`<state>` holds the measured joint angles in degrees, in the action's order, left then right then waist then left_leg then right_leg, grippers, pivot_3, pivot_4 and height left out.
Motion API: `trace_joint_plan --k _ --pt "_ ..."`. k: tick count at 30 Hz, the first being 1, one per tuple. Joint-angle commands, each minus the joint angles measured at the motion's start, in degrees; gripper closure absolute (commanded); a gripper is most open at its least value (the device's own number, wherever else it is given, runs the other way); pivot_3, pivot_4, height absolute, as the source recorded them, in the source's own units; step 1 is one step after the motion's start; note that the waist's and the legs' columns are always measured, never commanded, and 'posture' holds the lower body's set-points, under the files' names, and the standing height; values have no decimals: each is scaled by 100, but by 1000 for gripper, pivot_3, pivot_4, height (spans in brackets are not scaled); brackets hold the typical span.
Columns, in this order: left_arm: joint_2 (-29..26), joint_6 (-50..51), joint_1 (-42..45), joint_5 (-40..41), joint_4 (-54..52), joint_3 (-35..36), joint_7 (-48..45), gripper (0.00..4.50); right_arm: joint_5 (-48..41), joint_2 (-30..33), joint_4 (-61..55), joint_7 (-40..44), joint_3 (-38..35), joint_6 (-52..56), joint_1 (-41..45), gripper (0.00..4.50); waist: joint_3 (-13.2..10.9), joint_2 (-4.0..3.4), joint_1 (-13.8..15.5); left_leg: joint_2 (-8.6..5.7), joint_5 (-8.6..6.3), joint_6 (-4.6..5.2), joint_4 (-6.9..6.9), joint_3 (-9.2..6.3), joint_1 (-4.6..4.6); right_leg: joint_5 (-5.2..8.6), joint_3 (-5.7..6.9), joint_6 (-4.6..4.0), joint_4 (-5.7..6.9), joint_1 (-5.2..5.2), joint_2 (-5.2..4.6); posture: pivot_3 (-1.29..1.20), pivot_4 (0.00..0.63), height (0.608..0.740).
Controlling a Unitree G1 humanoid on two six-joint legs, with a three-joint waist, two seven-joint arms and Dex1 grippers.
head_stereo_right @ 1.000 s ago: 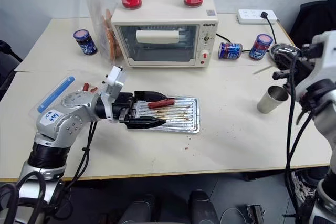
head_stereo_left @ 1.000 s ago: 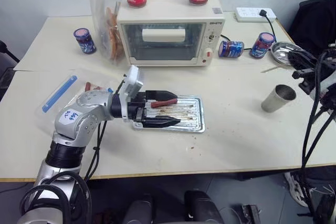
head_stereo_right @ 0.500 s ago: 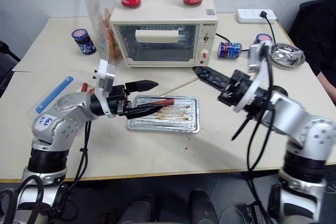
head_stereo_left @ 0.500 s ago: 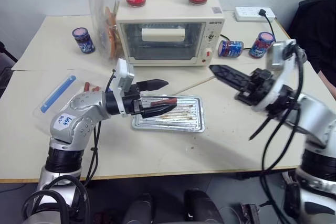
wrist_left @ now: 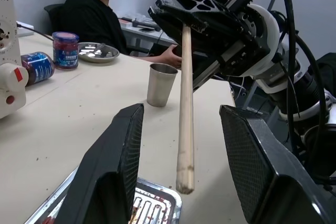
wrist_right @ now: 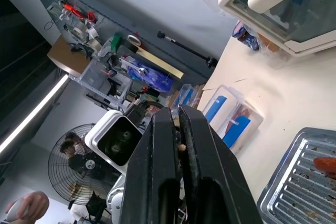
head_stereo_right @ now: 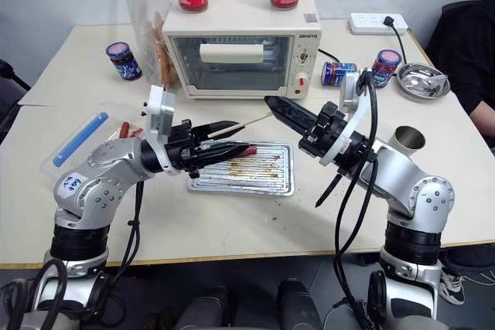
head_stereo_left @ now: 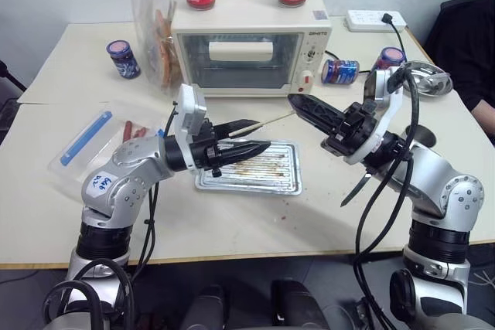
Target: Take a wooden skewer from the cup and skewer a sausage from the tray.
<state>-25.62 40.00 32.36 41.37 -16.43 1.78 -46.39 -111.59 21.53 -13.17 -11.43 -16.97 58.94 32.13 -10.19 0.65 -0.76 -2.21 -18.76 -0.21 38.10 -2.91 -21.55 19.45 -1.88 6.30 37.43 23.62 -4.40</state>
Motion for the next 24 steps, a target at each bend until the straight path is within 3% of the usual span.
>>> trace_joint_plan --k 1,7,13,24 --pt "44 -16 93 210 -274 123 65 2082 -141 55 -153 98 11 21 -75 4500 0 0 -6 0 0 0 -1 0 0 0 0 0 0 0 0 0 150 740" --pt "144 55 191 421 -292 191 232 2082 -141 146 -223 107 17 -49 -169 4500 0 0 -6 -1 0 0 0 1 0 0 -1 0 -1 -1 -1 0 150 740" --pt "102 84 240 476 -210 155 234 3328 -141 73 -265 5 30 -169 -82 4500 0 0 -24 -1 0 0 -1 0 0 0 -1 0 -1 0 0 0 150 740" --pt "198 -74 211 274 -121 -8 238 3328 -141 -23 -434 -113 71 -286 -66 4500 0 0 -75 0 0 0 -4 0 0 0 0 0 -3 0 0 0 150 740"
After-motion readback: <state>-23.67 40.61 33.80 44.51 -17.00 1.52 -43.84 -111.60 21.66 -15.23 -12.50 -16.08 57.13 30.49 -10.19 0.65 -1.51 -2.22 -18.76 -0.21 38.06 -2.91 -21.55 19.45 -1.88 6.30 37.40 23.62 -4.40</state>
